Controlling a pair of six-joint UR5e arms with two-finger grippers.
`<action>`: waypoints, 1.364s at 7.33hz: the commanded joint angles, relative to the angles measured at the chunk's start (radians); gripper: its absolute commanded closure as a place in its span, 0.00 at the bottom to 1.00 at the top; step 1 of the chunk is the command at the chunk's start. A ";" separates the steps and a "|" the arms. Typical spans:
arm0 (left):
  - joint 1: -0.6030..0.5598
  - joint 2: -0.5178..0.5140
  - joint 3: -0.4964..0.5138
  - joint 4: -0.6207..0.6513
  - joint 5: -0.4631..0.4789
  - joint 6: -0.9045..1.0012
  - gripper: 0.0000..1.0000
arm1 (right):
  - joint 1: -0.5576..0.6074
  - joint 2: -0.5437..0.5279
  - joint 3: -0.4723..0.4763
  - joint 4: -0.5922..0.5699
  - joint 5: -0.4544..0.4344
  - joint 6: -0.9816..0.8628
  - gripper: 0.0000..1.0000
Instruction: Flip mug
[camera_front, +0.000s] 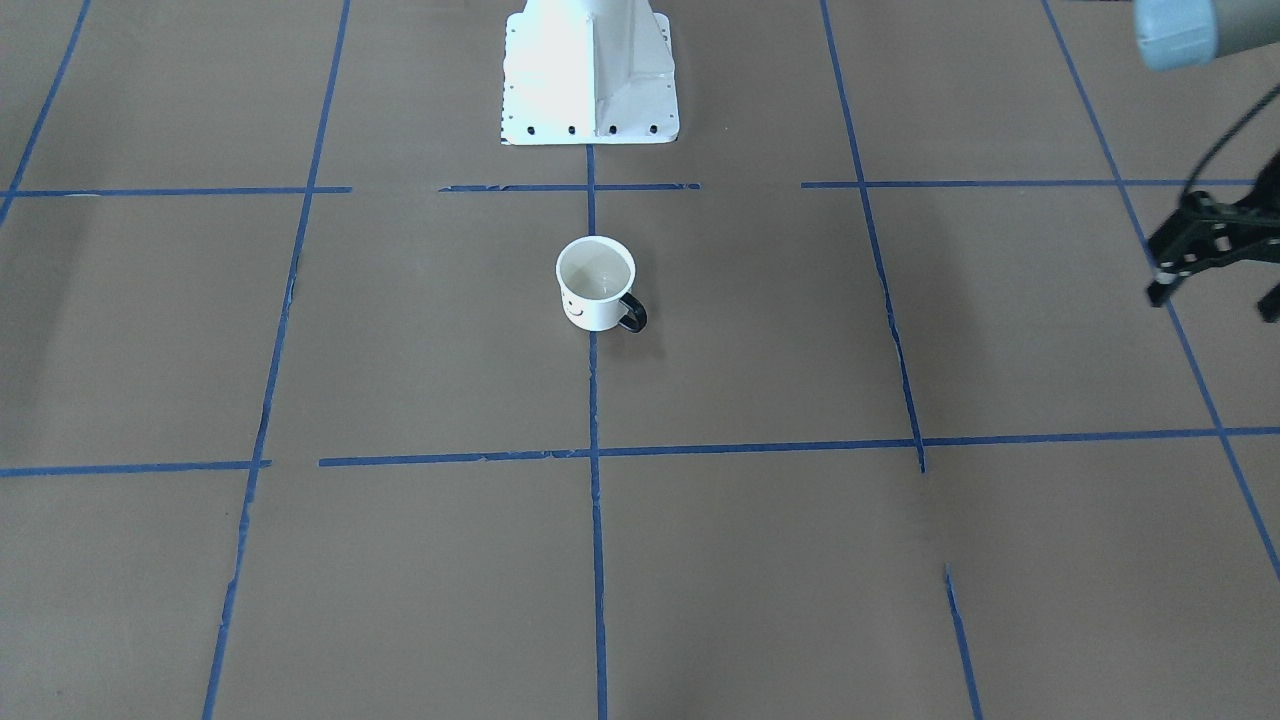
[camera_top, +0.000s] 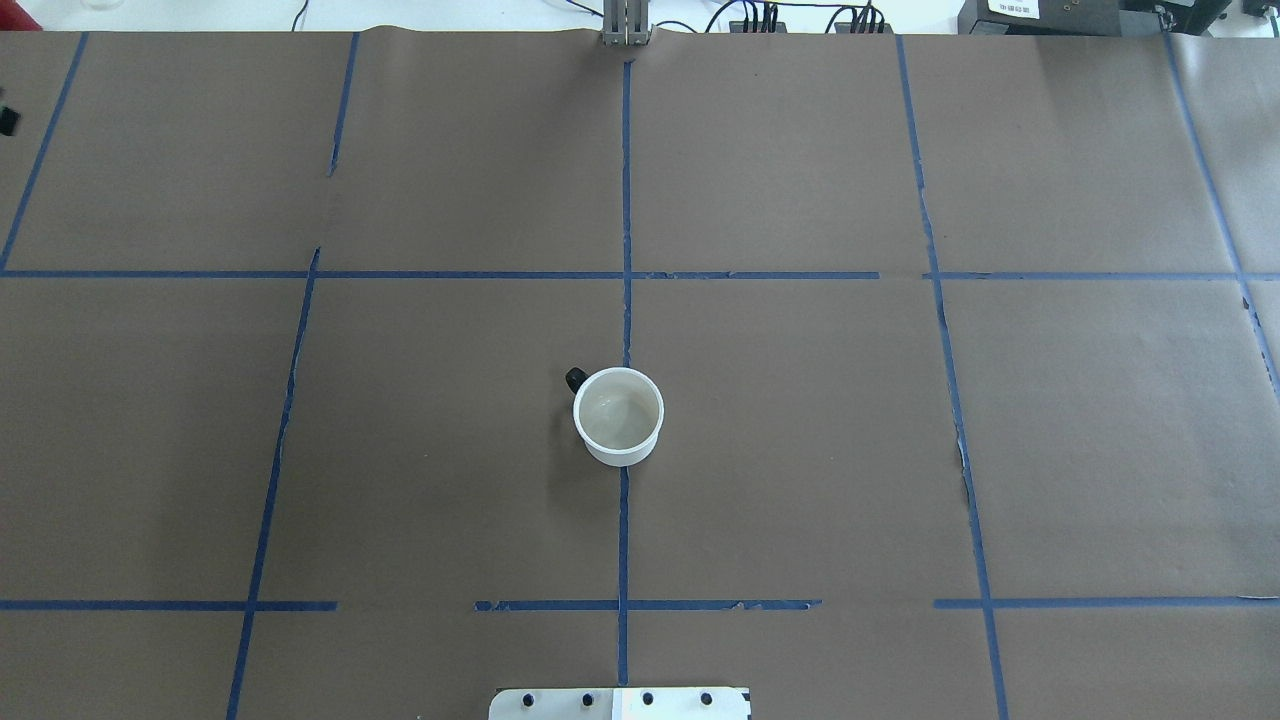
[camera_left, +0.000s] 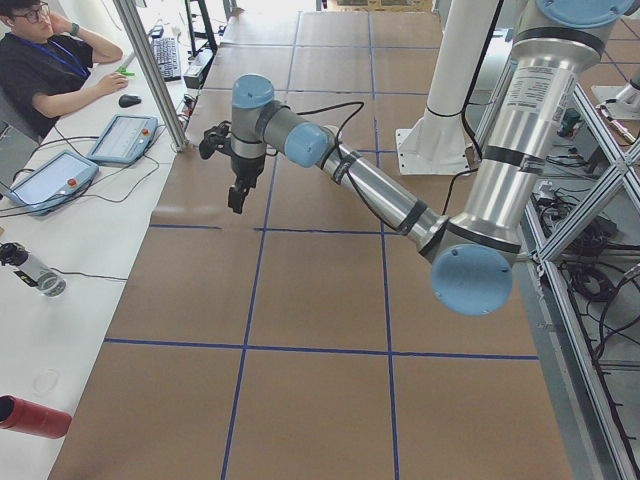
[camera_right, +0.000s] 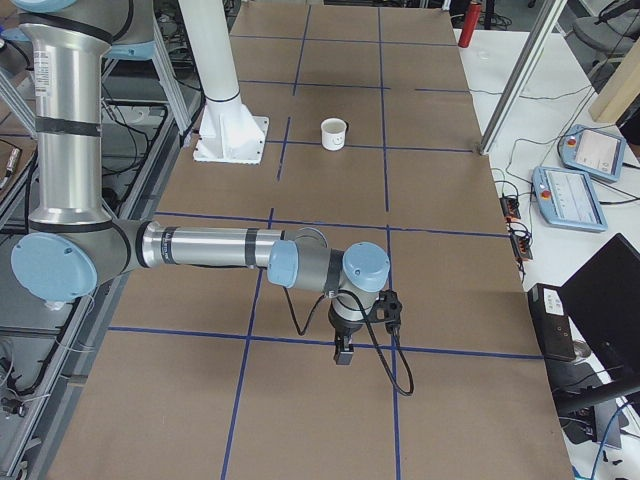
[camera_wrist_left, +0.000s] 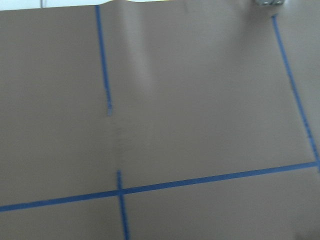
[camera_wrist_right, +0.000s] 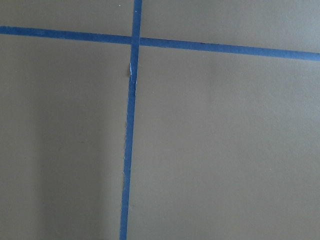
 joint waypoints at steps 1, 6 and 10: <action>-0.228 0.160 0.173 -0.063 -0.147 0.318 0.00 | -0.001 0.000 0.000 0.000 0.000 0.000 0.00; -0.301 0.213 0.257 -0.043 -0.114 0.415 0.00 | -0.001 0.001 0.000 0.000 0.000 0.000 0.00; -0.217 0.199 0.214 -0.025 -0.045 0.309 0.00 | -0.001 0.000 0.000 0.000 0.000 0.000 0.00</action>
